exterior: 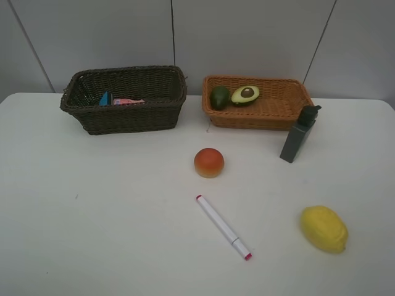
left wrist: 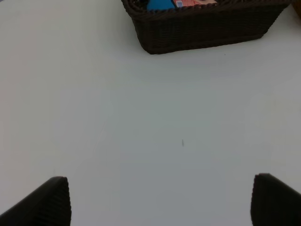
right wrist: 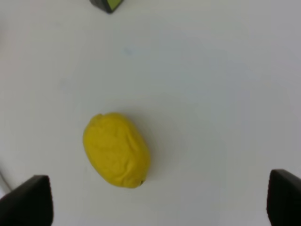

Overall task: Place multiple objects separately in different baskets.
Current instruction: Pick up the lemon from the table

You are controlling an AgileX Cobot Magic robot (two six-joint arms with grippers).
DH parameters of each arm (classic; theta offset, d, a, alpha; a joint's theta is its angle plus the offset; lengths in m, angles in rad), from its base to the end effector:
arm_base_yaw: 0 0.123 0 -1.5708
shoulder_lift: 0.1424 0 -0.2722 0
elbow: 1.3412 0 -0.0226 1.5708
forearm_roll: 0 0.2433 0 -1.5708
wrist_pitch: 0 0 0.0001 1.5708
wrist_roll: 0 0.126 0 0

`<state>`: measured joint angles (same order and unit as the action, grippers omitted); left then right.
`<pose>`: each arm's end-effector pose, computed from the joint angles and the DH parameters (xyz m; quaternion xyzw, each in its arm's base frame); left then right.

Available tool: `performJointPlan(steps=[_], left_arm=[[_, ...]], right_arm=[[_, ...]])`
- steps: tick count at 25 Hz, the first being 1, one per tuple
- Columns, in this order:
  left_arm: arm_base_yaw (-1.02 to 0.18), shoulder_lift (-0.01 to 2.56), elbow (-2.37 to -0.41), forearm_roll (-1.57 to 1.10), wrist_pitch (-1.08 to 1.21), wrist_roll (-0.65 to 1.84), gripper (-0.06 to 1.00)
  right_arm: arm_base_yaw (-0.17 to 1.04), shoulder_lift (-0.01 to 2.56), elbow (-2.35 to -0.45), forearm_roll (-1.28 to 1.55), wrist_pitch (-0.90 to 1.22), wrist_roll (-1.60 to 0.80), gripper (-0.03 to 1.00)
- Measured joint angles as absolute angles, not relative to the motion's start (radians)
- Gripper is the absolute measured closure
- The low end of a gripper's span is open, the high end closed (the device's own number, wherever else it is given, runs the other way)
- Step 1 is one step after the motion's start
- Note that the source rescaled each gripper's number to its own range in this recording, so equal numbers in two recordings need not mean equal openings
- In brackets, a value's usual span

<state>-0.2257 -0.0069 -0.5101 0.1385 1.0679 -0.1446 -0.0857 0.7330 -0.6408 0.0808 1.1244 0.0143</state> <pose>0.0324 0.0082 0.2610 0.0309 0.8481 -0.0286 0.5282 0.1231 -0.0014 0.2398 0.0578 0.9733 0.0315 0.2200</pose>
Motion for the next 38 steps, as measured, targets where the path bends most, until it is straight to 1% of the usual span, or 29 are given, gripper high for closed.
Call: performJointPlan(steps=[4, 6, 10, 14, 18, 31, 38], left_arm=[[-0.226, -0.007, -0.510, 0.139, 1.068, -0.144, -0.02], [-0.226, -0.007, -0.510, 0.139, 1.068, -0.144, -0.02], [-0.226, -0.007, -0.510, 0.139, 1.068, -0.144, -0.02], [-0.226, -0.007, -0.510, 0.139, 1.068, -0.144, -0.02], [-0.226, -0.007, -0.510, 0.139, 1.068, -0.144, -0.02], [-0.226, -0.007, -0.510, 0.139, 1.068, -0.144, -0.02], [-0.226, -0.007, -0.510, 0.139, 1.067, -0.144, -0.02]], right_arm=[[-0.084, 0.962, -0.730, 0.082, 1.180, 0.013, -0.03], [-0.061, 1.048, -0.746, 0.082, 1.190, 0.011, -0.03], [0.052, 1.217, -0.750, 0.082, 1.178, -0.007, -0.03], [0.167, 1.351, -0.751, 0.082, 1.110, -0.009, -0.03], [0.252, 1.450, -0.751, 0.076, 1.031, -0.009, -0.03], [0.263, 1.635, -0.746, 0.037, 0.916, -0.009, -0.03], [0.263, 1.708, -0.636, 0.030, 0.769, -0.009, -0.03]])
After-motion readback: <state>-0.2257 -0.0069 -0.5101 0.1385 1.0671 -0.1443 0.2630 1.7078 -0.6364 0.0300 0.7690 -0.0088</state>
